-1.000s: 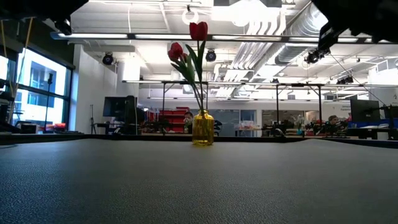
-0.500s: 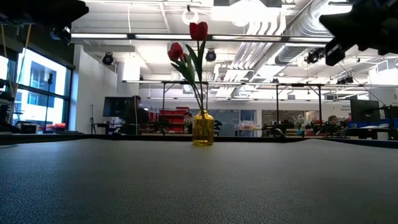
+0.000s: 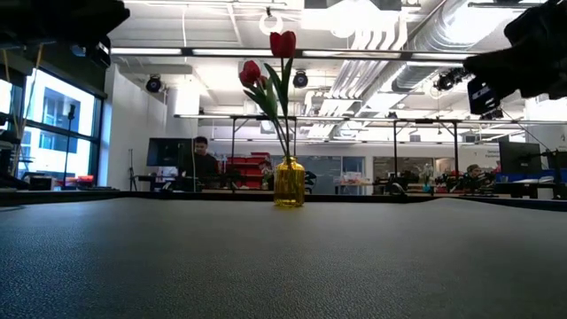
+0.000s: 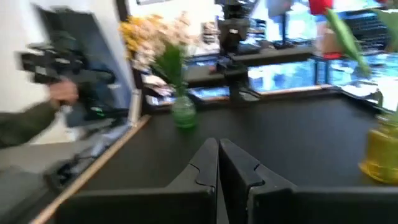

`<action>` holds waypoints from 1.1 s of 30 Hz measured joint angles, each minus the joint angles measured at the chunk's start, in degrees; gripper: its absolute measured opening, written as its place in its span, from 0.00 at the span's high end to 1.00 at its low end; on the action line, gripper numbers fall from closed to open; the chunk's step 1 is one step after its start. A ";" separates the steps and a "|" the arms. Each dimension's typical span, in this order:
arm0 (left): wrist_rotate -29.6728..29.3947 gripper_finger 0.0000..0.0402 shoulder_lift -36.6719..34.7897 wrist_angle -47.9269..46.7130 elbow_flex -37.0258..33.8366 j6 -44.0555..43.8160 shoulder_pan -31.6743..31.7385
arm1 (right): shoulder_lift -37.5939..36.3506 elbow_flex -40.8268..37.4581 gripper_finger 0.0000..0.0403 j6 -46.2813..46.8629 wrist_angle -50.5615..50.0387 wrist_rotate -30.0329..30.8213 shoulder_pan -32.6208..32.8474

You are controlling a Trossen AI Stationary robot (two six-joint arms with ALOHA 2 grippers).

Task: Sort flowers into vase by color
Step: Return to Home Position

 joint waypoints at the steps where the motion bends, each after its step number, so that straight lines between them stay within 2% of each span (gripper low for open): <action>1: 0.02 0.89 0.00 1.00 -0.80 -0.01 0.00 | 0.05 0.00 1.00 -0.23 -0.54 1.42 0.00; 5: 0.02 0.89 0.00 7.23 -3.66 0.57 0.00 | 0.24 0.00 1.00 -1.33 -0.58 5.35 -0.02; 9: 0.00 0.89 0.02 7.84 -5.43 2.21 0.00 | 0.24 -0.02 1.00 1.05 -0.44 8.10 -0.02; 14: 0.80 0.89 0.01 10.55 -8.77 2.99 0.00 | 0.26 -0.02 1.00 4.46 -0.33 8.35 -0.02; 17: 2.64 0.89 0.00 15.84 -11.71 2.37 -0.24 | 0.26 -0.02 1.00 4.32 -0.32 8.37 -0.02; 28: 1.94 0.89 0.32 15.16 -11.97 3.04 -3.30 | 0.44 -0.04 1.00 4.15 -0.31 8.37 -0.02; 33: 1.97 0.89 0.35 14.18 -11.97 2.99 -4.15 | 0.44 -0.04 1.00 0.29 -0.30 8.37 -0.02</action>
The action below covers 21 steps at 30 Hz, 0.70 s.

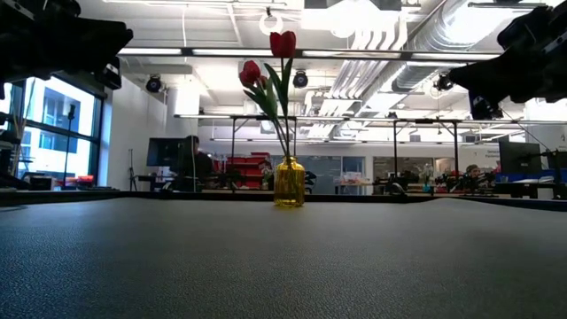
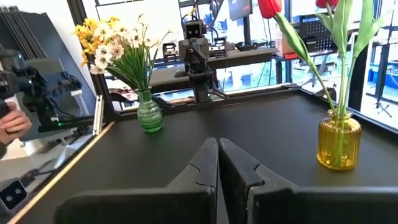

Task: Sort flowers into vase by color
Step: Return to Home Position

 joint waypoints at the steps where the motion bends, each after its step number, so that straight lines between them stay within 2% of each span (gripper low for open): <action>1: 0.00 0.89 0.00 -0.19 0.00 0.00 0.00 | 0.00 0.00 1.00 -0.40 -0.02 0.00 0.00; 21: 0.04 0.89 0.00 -0.77 0.00 -0.02 0.02 | 0.00 -0.02 1.00 -3.36 -0.02 -0.07 0.00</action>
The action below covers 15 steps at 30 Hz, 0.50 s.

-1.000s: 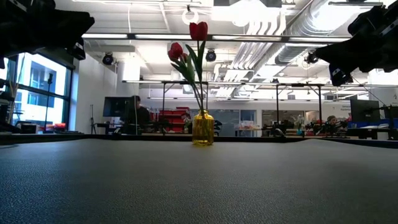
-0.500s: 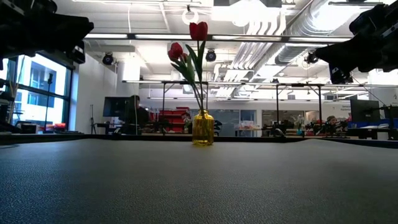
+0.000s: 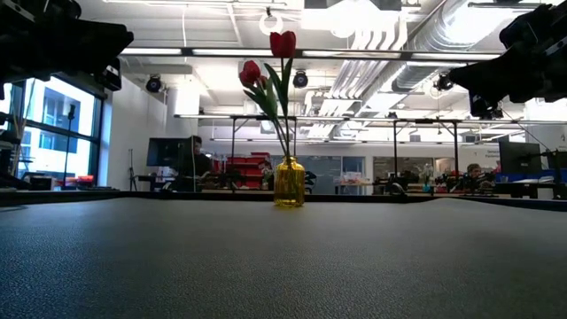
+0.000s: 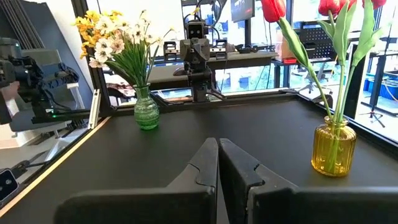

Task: Sort flowers into vase by color
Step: Return to Home Position

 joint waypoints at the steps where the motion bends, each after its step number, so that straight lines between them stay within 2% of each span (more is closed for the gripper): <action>1: 0.00 0.89 0.00 0.00 0.00 0.04 0.00 | 0.00 0.00 1.00 -0.01 0.00 0.00 0.00; 6: -0.02 0.89 0.00 -0.06 0.00 0.02 -0.35 | 0.00 0.00 1.00 -0.02 0.00 -0.02 0.00; 15: -0.05 0.89 -0.17 -0.12 0.00 0.02 -4.69 | 0.00 0.00 1.00 -0.01 -0.01 -0.09 0.01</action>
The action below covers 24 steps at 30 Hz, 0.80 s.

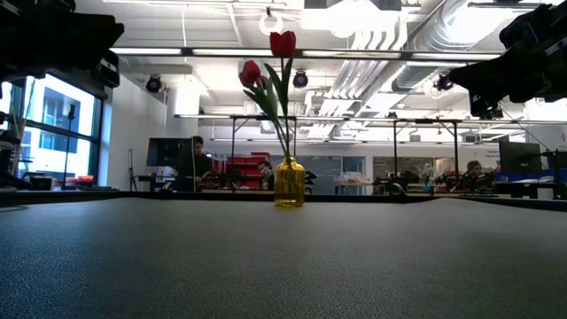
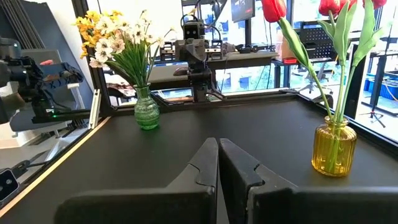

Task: Sort flowers into vase by color
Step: Return to Home Position

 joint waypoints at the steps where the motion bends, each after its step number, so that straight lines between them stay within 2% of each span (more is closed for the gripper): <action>1: 0.03 0.89 -0.01 0.05 0.03 0.00 -0.34 | 0.00 0.00 1.00 0.00 0.00 0.00 0.00; 24: 0.05 0.89 0.06 -0.01 0.07 -0.02 -0.62 | 0.00 -0.02 1.00 0.00 -0.01 0.00 0.01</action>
